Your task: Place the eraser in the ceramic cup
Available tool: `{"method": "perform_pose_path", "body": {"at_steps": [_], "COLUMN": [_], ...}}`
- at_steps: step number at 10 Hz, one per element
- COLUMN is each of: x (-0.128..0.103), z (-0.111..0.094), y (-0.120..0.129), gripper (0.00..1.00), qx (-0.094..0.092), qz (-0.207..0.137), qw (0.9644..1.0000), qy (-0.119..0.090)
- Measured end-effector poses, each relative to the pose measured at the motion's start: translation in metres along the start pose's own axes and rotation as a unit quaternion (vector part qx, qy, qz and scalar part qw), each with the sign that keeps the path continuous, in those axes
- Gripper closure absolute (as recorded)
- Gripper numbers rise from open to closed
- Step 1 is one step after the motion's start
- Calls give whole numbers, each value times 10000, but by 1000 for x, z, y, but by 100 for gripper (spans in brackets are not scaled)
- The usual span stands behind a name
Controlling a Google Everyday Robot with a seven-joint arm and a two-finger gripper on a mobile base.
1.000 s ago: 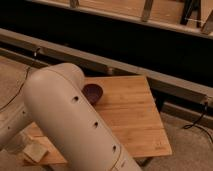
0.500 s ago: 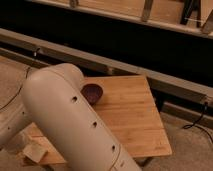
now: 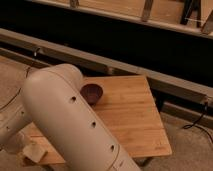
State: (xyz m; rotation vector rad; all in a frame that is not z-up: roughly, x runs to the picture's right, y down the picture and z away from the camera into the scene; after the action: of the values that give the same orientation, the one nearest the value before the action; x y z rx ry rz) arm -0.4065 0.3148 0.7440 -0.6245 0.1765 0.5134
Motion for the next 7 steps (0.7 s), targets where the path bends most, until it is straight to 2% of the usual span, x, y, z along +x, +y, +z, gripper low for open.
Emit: {"method": "perform_pose_path", "body": {"at_steps": [2, 4, 5, 6, 7], "x": [-3, -18, -31, -38, -44], "z": [-8, -40, -74, -99, -135], "y": [-2, -2, -3, -4, -10], "gripper": [100, 100, 100, 100, 100], "qx": [-20, -147, -222, -253, -240], "qz": [53, 134, 163, 168, 171], "qw": [10000, 9989, 9957, 9922, 9854], "qy": [-50, -436, -884, -1206, -1674]}}
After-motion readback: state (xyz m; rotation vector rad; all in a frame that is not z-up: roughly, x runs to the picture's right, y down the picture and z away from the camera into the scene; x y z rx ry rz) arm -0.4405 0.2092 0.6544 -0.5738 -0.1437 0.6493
